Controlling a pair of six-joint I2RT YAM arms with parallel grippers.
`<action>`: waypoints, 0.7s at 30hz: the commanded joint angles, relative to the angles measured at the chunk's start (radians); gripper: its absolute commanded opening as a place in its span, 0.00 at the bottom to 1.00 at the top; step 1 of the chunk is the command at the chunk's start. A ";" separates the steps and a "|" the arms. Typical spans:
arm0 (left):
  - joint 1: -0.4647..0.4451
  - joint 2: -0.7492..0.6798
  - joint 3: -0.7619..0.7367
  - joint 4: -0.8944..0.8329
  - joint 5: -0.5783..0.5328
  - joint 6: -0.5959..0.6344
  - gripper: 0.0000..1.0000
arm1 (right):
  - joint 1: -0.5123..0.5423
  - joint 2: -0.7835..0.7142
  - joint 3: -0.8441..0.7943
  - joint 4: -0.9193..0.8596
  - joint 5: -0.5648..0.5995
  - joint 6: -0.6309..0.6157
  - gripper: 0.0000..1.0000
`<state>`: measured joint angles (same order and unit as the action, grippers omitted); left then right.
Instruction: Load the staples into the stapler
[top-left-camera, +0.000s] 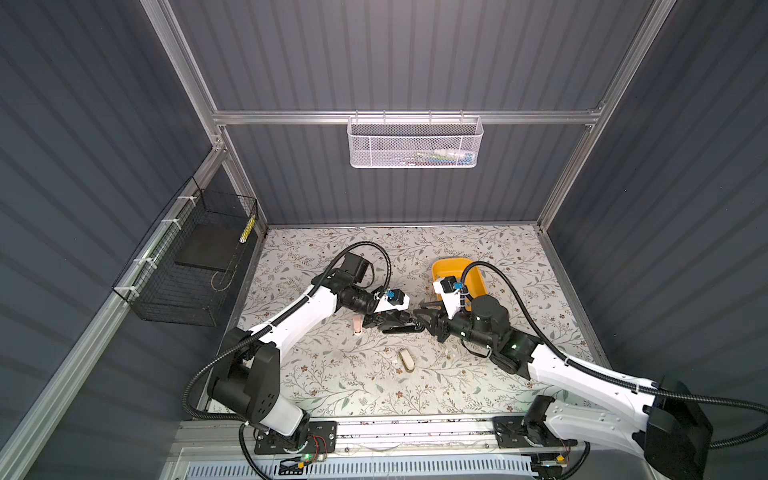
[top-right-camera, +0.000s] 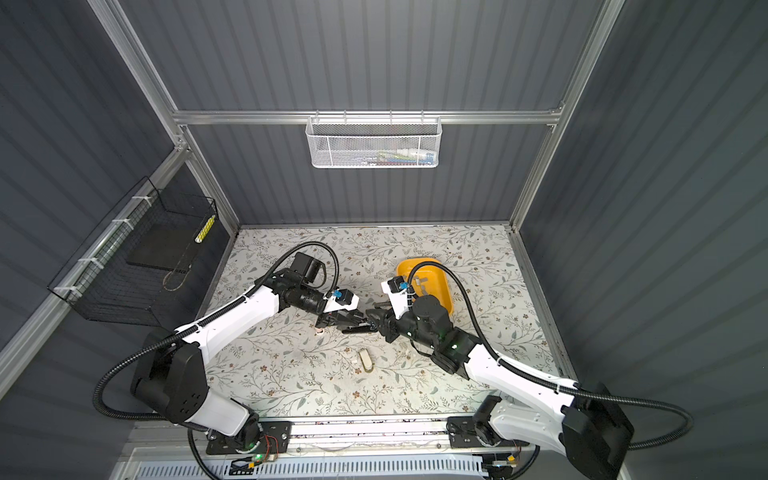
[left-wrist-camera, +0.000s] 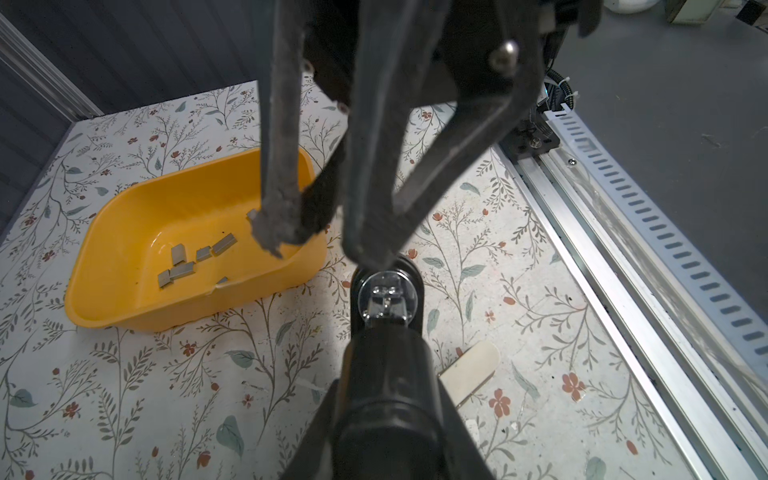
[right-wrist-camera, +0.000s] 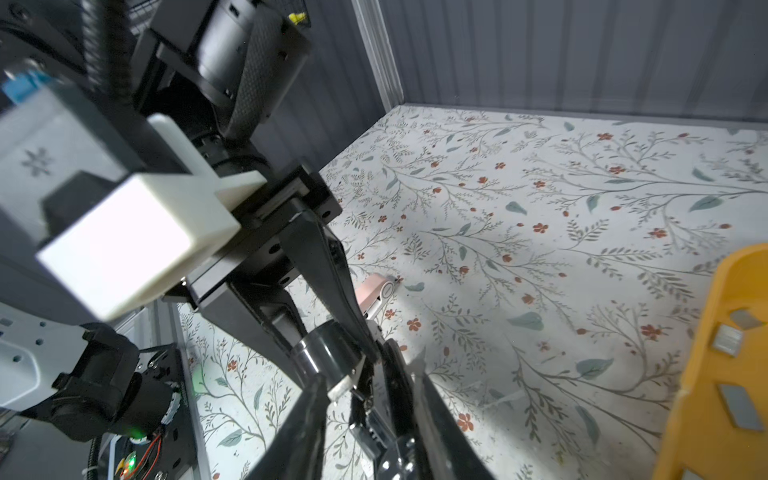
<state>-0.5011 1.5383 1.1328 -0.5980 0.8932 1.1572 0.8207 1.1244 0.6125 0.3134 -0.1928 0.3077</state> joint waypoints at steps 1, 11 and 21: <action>-0.002 -0.031 0.041 0.000 0.053 0.007 0.00 | 0.029 0.041 0.029 -0.011 -0.037 -0.035 0.42; 0.051 -0.056 0.064 -0.057 0.155 0.044 0.00 | 0.059 0.113 0.028 -0.081 -0.009 -0.103 0.34; 0.056 -0.089 0.072 -0.104 0.220 0.090 0.00 | 0.145 0.124 0.029 -0.154 0.126 -0.166 0.38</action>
<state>-0.4442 1.5169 1.1610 -0.7357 0.9787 1.2201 0.9352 1.2327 0.6380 0.2382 -0.0910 0.1711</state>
